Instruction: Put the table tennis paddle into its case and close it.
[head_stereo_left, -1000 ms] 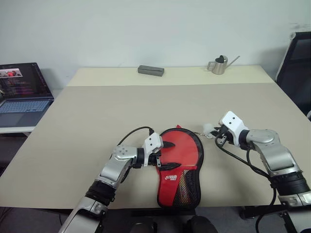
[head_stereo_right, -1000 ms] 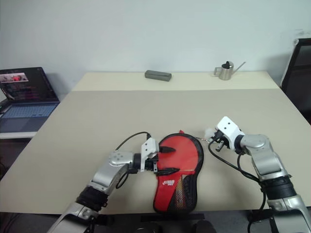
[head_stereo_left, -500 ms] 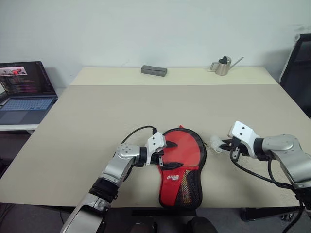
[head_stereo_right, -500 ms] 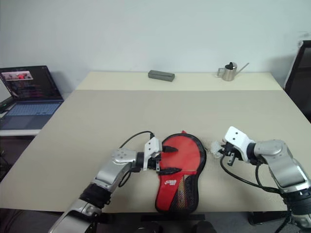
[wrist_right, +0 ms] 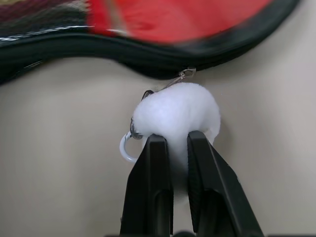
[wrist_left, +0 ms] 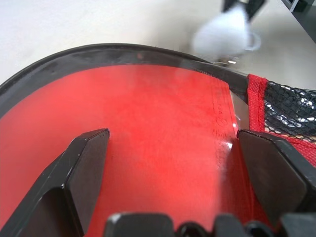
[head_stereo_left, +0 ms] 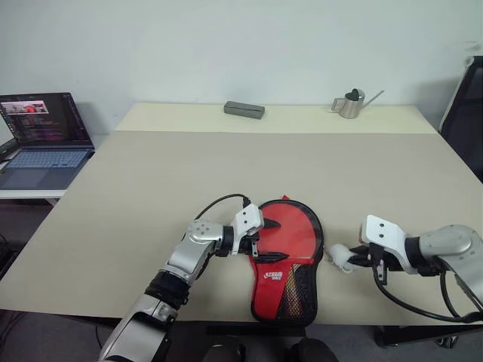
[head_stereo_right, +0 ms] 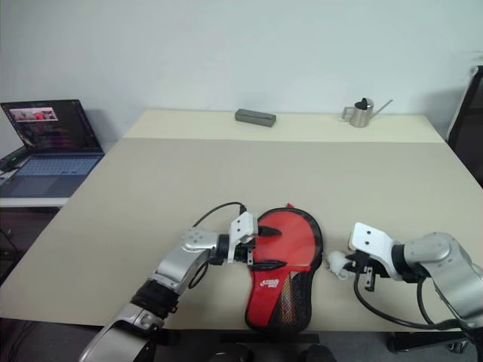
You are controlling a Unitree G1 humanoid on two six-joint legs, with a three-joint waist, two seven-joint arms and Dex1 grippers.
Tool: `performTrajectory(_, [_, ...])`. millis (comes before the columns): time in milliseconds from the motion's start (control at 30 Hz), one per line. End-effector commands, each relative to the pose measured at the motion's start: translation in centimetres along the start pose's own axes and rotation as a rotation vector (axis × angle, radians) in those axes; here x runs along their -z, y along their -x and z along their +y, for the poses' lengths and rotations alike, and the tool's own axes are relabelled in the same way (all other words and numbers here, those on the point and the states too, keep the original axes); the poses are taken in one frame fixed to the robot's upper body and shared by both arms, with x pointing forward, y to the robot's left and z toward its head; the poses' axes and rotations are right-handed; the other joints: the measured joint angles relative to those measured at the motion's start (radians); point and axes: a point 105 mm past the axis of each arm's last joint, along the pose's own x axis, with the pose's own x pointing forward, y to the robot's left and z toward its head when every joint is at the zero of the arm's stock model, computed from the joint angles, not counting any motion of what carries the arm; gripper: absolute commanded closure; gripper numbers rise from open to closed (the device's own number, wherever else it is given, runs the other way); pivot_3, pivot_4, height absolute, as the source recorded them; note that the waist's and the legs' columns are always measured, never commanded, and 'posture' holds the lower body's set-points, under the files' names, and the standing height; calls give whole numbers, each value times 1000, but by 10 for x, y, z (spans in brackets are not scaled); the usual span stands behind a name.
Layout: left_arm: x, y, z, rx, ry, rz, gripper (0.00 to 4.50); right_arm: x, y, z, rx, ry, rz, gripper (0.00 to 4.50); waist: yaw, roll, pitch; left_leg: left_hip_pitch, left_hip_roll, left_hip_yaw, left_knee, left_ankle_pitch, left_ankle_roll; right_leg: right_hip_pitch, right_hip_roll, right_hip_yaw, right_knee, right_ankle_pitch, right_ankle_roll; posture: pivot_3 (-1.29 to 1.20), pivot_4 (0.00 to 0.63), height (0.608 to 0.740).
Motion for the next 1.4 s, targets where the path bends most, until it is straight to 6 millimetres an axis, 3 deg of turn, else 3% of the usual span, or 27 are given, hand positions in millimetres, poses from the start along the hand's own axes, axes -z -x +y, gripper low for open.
performTrajectory(33, [21, -12, -9, 41, 29, 92, 0, -7, 11, 12, -53, 29, -9, 4457, 4, 0, 0, 0, 0, 0, 0, 0, 0, 0, 0, 0, 0, 0, 0, 0, 150, 740])
performTrajectory(300, [17, -21, -10, 66, 7, 88, 0, -5, 25, 37, -166, 33, 7, 4457, 28, 0, 0, -1, -2, 0, 0, 0, 1, 1, -3, -5, -2, 1, 3, 0, 150, 740])
performTrajectory(467, [15, -25, -10, 75, -1, 88, 0, -4, 31, 63, -274, 26, 14, 4457, 45, 0, 0, -4, -6, -2, 0, 0, 1, 1, -8, -11, -3, -1, 5, 0, 150, 740])
performTrajectory(700, [14, -28, -11, 85, -8, 88, 0, -3, 28, 98, -392, 44, 19, 4457, 53, -1, 0, -12, -17, -13, 1, 0, 4, -1, -18, -18, -3, -4, 10, 0, 150, 740])
performTrajectory(933, [14, -31, -12, 88, -11, 87, 0, 2, 23, 121, -479, 57, 30, 4476, 50, -4, 1, -13, -19, -13, 2, 0, 7, -1, -20, -19, -3, -5, 11, 0, 150, 740])
performTrajectory(1300, [13, -33, -12, 83, -16, 85, 0, -18, 26, 141, -550, 92, -12, 4478, 51, -5, 1, -13, -19, -14, 2, 0, 7, 0, -21, -20, -3, -5, 11, 0, 150, 740])
performTrajectory(1400, [13, -34, -12, 84, -17, 83, 0, -21, 21, 137, -498, 110, -24, 4478, 51, -6, 1, -13, -19, -14, 2, 0, 7, 0, -21, -20, -3, -5, 12, 0, 150, 740])
